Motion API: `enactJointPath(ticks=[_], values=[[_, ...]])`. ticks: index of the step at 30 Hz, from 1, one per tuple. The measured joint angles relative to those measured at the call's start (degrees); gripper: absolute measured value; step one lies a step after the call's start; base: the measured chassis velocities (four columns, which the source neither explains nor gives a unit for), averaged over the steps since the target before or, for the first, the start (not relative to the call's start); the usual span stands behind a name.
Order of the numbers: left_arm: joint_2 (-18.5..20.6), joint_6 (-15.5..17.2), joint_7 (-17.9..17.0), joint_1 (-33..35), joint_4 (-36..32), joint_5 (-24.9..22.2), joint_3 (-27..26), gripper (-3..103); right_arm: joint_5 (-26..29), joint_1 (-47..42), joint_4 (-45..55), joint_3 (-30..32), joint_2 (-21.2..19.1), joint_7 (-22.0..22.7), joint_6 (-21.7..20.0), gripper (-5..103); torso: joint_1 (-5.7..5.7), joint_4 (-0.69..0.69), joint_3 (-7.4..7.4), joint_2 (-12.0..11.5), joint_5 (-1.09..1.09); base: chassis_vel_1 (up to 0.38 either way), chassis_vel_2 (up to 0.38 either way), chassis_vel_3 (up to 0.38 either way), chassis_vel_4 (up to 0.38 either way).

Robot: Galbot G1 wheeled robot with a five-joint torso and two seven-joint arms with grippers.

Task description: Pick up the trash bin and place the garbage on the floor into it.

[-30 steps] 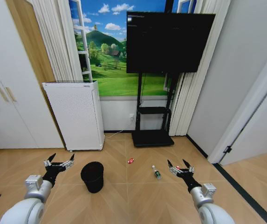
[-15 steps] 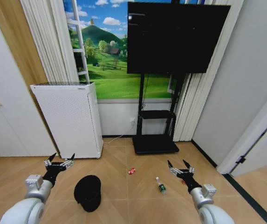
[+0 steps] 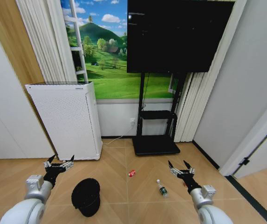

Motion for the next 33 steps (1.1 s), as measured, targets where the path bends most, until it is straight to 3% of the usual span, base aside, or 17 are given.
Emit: enactJointPath(ticks=[33], values=[[-0.2,0.2,0.2,0.0,0.0,0.4,0.0,100,0.8,0.2,-0.5,0.4,0.0,0.3,-0.2,100,-3.28,0.01,-5.05,-8.3,0.00,0.000,0.000,0.000,0.000]])
